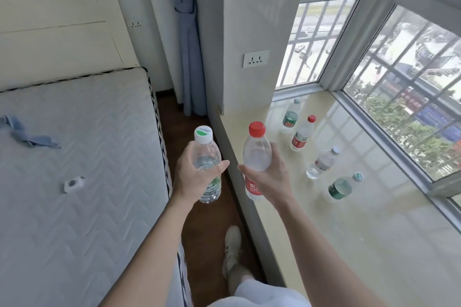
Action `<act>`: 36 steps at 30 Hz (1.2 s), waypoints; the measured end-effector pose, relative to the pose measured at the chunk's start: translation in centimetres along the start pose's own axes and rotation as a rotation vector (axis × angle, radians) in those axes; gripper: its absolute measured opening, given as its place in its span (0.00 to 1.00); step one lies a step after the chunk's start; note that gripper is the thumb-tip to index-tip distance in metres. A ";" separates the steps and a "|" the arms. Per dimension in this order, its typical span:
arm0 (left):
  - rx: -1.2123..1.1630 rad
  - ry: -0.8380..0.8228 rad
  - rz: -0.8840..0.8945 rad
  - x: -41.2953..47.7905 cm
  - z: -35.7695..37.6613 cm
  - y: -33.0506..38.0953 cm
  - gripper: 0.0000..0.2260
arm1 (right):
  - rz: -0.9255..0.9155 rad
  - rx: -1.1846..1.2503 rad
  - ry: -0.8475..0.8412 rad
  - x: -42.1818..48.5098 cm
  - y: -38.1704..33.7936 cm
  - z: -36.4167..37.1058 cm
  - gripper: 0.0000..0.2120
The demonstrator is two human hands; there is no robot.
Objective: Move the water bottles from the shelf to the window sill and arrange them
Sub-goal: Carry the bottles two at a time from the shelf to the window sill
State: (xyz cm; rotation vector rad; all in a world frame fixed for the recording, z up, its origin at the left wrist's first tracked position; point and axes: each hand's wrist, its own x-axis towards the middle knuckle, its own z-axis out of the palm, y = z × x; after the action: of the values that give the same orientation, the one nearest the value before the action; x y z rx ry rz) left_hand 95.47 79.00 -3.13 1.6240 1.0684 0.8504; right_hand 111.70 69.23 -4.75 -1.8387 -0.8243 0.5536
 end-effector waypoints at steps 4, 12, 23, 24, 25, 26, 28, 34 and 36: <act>0.010 -0.005 0.013 6.1 1.2 0.1 0.20 | -0.005 0.024 0.003 6.1 -0.2 1.3 0.25; 0.013 -0.084 -0.033 20.8 5.2 1.2 0.18 | 0.019 0.075 0.037 20.5 -0.2 2.5 0.26; 0.038 -0.358 0.047 33.9 14.3 2.0 0.18 | 0.201 0.045 0.277 29.4 2.3 -1.5 0.26; 0.037 -0.397 0.050 34.5 15.3 2.0 0.18 | 0.231 0.040 0.309 29.5 2.9 -1.9 0.26; 0.035 -0.435 0.048 35.0 16.3 2.0 0.18 | 0.259 0.039 0.340 29.6 3.4 -2.4 0.25; 0.035 -0.475 0.044 35.5 17.3 2.1 0.18 | 0.288 0.039 0.376 29.6 4.1 -2.8 0.25; 0.033 -0.570 0.039 36.2 19.1 2.4 0.18 | 0.341 0.051 0.455 29.3 4.9 -3.4 0.25; 0.010 -0.861 0.050 38.1 23.0 1.5 0.18 | 0.506 0.125 0.696 27.6 6.2 -3.9 0.26; 0.022 -0.913 0.076 38.5 24.0 0.7 0.18 | 0.560 0.149 0.752 26.9 7.2 -3.5 0.28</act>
State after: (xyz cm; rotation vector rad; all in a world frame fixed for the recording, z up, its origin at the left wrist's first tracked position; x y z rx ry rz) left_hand 131.40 106.40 -7.68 1.7871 0.3651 0.0752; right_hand 134.00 85.38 -10.16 -1.9207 0.2350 0.2074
